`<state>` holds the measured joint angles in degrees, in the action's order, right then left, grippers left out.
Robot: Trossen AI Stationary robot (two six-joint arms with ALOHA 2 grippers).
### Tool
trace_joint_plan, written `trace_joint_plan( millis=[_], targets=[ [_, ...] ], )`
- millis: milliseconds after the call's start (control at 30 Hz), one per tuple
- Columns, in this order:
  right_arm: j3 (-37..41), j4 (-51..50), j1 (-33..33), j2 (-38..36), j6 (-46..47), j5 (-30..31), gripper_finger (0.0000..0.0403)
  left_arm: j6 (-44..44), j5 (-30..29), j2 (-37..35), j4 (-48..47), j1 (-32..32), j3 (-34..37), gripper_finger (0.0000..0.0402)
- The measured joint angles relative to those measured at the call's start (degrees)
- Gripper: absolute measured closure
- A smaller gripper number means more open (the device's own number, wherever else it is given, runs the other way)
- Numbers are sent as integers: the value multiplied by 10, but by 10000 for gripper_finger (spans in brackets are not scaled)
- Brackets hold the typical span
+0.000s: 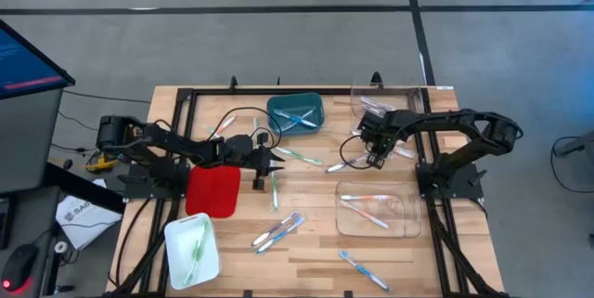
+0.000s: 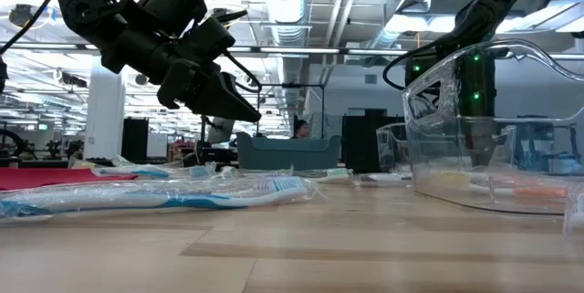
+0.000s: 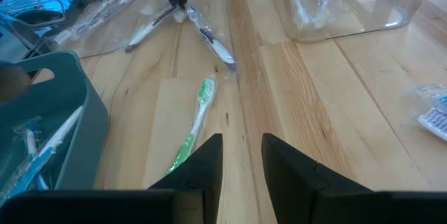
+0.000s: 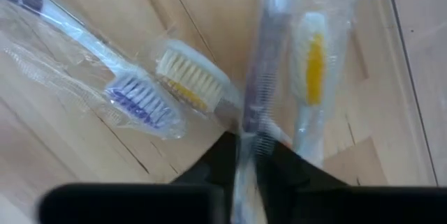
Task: Pick & Place Toothbrushes
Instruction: Put the purple toothbrush into the top transparent bin
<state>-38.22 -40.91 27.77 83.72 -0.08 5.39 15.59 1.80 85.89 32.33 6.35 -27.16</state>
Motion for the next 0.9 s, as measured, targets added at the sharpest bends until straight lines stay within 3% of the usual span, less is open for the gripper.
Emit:
trace_joint_plan(
  millis=[100,233,700,900],
  targets=[
    [0,0,0,0,2,0,391,0,0,0,0,0,0,308],
    [0,-2,0,0,14,-1,376,0,0,0,2,0,0,308],
    [-82,-114,-1,0,23,3,397,0,0,0,2,0,0,308],
    [-83,-116,-1,0,35,-36,389,0,0,0,0,0,0,308]
  ],
)
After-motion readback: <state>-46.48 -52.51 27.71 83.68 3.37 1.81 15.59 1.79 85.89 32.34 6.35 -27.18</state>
